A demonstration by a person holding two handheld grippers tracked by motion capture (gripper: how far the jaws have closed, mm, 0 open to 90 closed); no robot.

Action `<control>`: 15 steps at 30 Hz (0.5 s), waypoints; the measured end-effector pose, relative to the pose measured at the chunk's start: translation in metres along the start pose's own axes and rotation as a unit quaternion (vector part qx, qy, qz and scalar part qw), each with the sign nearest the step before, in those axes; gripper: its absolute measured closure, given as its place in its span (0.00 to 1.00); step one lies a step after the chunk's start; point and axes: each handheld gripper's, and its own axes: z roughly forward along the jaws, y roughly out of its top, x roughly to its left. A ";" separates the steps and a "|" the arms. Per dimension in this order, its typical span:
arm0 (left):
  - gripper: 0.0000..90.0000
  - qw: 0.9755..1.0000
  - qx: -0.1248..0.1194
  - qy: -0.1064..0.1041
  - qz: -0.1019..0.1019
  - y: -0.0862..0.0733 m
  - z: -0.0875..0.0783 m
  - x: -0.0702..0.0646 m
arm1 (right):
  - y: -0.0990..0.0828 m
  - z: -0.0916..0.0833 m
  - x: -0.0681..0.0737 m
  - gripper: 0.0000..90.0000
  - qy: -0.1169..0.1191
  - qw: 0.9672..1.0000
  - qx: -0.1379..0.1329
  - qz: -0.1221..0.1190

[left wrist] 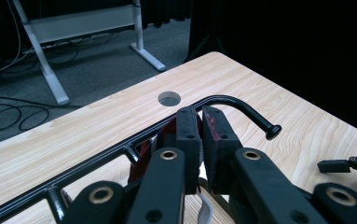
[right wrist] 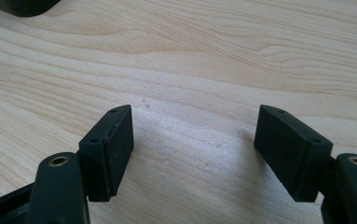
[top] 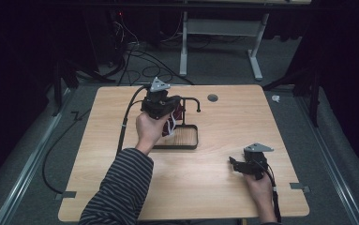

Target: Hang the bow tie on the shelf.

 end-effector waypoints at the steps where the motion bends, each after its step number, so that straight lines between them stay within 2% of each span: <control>1: 0.95 1.000 0.000 0.000 0.000 0.000 0.000 0.000 | 0.000 0.000 0.000 0.33 0.000 1.000 0.000 0.000; 10: 0.95 1.000 -0.001 -0.005 0.011 -0.002 -0.002 -0.009 | 0.000 0.000 0.000 0.33 0.000 1.000 0.000 0.000; 15: 0.95 1.000 -0.001 -0.003 0.001 -0.002 0.001 -0.005 | 0.000 0.000 0.000 0.33 0.000 1.000 0.000 0.000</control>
